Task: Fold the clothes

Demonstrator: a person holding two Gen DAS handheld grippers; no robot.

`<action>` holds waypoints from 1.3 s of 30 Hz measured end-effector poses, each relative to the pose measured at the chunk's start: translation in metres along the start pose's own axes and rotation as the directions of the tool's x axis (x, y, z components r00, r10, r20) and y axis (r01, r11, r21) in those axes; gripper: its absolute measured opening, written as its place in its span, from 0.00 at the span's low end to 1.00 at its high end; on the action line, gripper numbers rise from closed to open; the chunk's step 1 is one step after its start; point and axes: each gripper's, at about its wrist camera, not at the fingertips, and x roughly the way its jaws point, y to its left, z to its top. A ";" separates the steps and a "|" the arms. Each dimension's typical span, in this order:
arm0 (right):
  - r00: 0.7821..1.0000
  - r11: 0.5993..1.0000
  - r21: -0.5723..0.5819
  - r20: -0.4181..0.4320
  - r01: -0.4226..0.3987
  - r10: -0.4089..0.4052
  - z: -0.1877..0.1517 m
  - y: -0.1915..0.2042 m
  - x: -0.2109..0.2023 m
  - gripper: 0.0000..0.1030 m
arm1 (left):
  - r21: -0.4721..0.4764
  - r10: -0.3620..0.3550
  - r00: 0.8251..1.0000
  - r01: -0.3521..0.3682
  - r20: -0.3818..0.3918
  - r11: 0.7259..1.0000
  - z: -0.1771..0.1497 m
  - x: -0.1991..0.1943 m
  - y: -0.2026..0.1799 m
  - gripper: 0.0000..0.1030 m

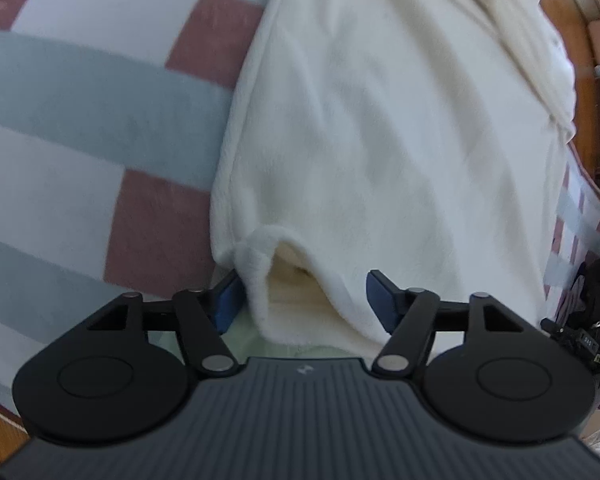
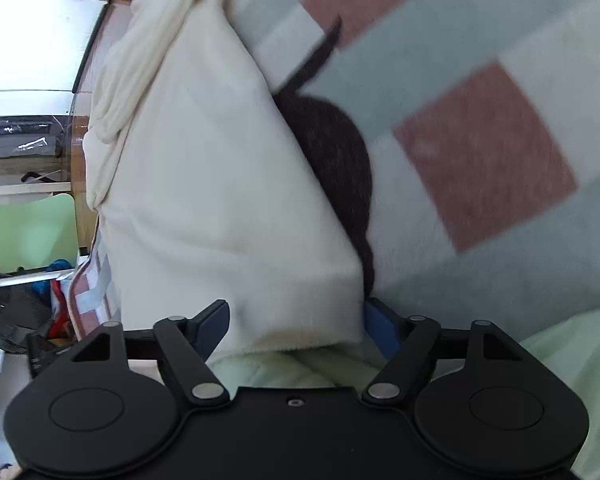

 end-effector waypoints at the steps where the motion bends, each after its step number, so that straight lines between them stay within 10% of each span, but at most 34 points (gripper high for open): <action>1: 1.000 1.000 -0.008 0.014 -0.011 0.011 0.000 0.001 0.000 0.77 | -0.002 0.005 1.000 -0.005 -0.004 1.000 0.000 0.002 0.000 0.60; 3: 0.998 0.998 -0.055 0.061 -0.022 0.025 -0.001 0.009 -0.002 0.35 | 0.044 0.028 0.999 -0.030 0.046 0.999 -0.002 -0.002 -0.006 0.11; 6: 0.990 0.979 -0.203 0.136 -0.006 0.035 -0.004 0.033 -0.012 0.15 | 0.191 0.064 0.973 -0.108 0.223 0.976 -0.020 -0.030 -0.030 0.06; 10: 0.986 0.912 -0.409 0.142 -0.025 0.091 -0.019 0.071 -0.032 0.14 | 0.207 0.046 0.912 -0.141 0.407 0.968 -0.052 -0.079 -0.036 0.06; 23: 0.993 0.884 -0.460 0.111 0.087 -0.040 -0.028 0.079 -0.014 0.12 | 0.101 0.021 0.892 -0.074 0.451 0.992 -0.099 -0.074 -0.007 0.06; 27: 0.977 0.870 -0.484 0.128 -0.090 0.172 -0.032 0.095 -0.042 0.12 | 0.144 0.029 0.840 -0.127 0.543 0.981 -0.110 -0.082 -0.017 0.06; 32: 0.983 0.854 -0.519 0.142 -0.023 0.113 -0.025 0.102 -0.044 0.11 | 0.190 0.045 0.794 -0.199 0.607 0.961 -0.113 -0.088 -0.037 0.06; 39: 0.942 0.811 -0.572 0.192 -0.122 0.277 -0.026 0.117 -0.084 0.11 | 0.229 0.007 0.671 -0.263 0.741 0.937 -0.129 -0.115 -0.080 0.06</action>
